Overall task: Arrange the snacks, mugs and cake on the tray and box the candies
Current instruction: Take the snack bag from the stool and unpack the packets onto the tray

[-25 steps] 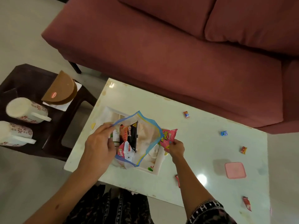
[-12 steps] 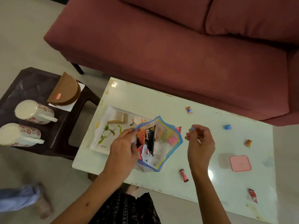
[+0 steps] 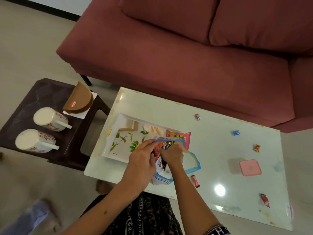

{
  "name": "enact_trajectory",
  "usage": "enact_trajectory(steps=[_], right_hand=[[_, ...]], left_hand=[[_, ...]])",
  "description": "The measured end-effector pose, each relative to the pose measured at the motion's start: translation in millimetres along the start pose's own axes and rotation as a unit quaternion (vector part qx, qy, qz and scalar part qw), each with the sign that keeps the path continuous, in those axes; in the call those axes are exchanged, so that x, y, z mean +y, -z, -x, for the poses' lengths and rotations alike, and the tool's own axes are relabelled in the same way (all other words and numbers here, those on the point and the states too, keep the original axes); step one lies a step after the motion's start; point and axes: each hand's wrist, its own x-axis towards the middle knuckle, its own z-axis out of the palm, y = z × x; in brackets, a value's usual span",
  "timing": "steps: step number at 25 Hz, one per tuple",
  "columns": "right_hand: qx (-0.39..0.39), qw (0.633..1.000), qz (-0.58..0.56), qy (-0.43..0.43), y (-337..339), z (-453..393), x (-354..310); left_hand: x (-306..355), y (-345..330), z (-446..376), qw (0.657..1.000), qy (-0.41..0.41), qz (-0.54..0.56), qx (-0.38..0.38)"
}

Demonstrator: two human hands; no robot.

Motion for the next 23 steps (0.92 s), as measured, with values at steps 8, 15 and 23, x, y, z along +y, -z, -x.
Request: enact_trajectory(steps=[8,15,23], right_hand=[[0.07,0.997,0.025,0.01,-9,26,-9],[0.219,0.956,0.078,0.179,81,105,-38],[0.353,0.886,-0.218,0.207,172,122,6]], left_hand=[[-17,12,19,1.0,-0.003,-0.014,0.002],[-27,28,11,0.998,0.029,-0.046,0.041],[-41,49,3,0.992,0.063,-0.053,0.091]])
